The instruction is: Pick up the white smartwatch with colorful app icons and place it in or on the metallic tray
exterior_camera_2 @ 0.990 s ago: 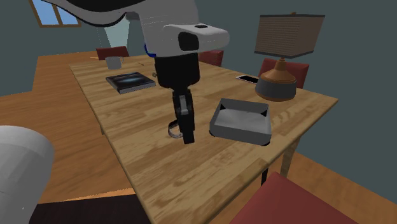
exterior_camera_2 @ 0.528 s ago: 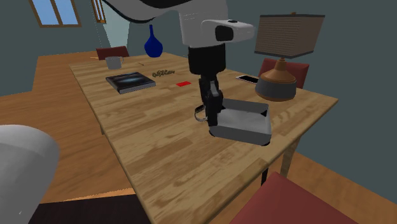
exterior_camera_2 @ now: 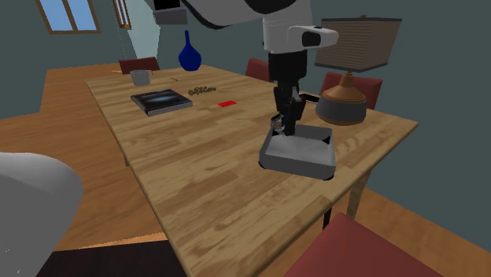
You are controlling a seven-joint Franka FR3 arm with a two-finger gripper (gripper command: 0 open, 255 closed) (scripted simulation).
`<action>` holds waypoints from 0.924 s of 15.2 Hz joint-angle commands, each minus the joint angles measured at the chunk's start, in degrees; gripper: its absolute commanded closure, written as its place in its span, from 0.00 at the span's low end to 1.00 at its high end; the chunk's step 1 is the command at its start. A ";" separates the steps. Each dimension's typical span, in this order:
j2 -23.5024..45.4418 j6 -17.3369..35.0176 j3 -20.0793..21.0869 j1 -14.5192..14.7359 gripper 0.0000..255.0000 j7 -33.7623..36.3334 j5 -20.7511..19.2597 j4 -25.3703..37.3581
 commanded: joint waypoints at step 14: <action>28.28 -0.54 5.76 -0.73 1.00 14.87 -19.60 21.80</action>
